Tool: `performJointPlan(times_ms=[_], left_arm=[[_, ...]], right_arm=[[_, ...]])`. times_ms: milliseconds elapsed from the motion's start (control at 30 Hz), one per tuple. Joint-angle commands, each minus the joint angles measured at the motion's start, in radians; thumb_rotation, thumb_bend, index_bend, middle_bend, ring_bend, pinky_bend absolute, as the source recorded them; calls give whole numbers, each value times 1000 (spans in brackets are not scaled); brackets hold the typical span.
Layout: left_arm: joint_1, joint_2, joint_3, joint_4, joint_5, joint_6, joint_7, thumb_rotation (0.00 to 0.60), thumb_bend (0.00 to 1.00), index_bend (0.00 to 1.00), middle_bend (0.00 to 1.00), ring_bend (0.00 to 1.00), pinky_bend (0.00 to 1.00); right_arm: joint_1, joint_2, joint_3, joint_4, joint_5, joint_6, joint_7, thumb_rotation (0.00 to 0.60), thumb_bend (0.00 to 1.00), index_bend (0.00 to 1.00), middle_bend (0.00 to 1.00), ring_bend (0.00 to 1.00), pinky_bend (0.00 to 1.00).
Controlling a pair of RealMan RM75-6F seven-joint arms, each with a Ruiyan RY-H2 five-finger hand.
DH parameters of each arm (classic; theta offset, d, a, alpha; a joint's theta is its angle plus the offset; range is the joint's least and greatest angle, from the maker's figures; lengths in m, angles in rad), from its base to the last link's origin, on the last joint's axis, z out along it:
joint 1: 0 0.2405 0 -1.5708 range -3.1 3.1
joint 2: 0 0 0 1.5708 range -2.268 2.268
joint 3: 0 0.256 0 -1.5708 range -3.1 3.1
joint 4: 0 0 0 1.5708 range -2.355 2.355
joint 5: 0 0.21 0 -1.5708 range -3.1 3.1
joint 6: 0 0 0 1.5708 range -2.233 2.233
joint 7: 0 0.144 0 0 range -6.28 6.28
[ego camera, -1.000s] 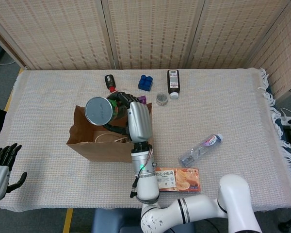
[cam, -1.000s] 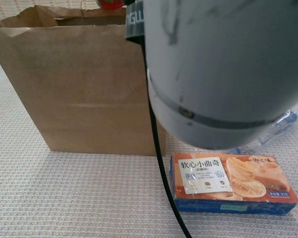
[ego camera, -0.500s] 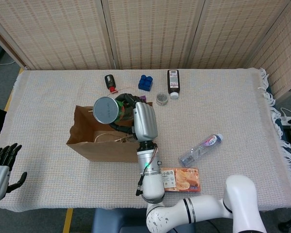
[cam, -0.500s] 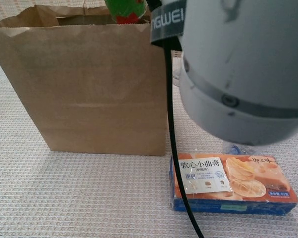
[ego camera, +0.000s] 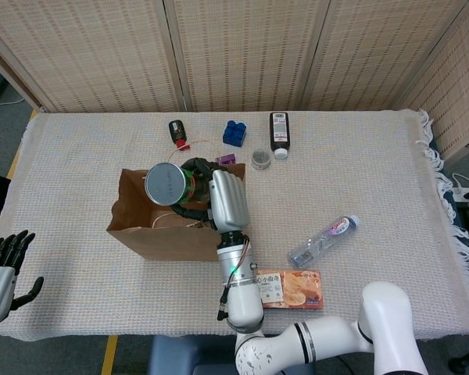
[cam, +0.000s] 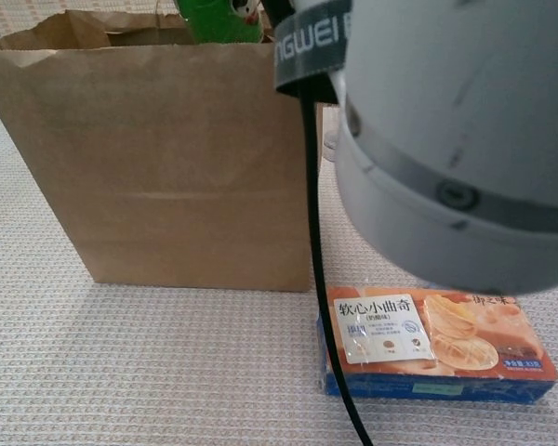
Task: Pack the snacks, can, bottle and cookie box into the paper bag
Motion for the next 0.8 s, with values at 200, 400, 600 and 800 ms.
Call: performJointPlan(times_ms=[200, 400, 600, 800], left_arm=[[0, 0, 0, -1, -1, 0, 1, 600, 358, 38, 0, 0, 0], [0, 0, -1, -1, -1, 0, 2, 600, 358, 38, 0, 0, 0], [0, -1, -1, -1, -2, 0, 3, 600, 357, 38, 0, 0, 0], [0, -1, -1, -2, -2, -1, 4, 600, 356, 38, 0, 0, 0]], right_arm=[[-7, 3, -14, -18, 36, -8, -27, 600, 349, 595, 648, 606, 797], [-20, 33, -15, -44, 79, -34, -52, 600, 349, 249, 426, 357, 510], [-29, 49, -14, -54, 90, -32, -52, 600, 349, 89, 319, 266, 398], [-37, 60, -14, -65, 107, -33, -48, 600, 349, 66, 300, 253, 382]])
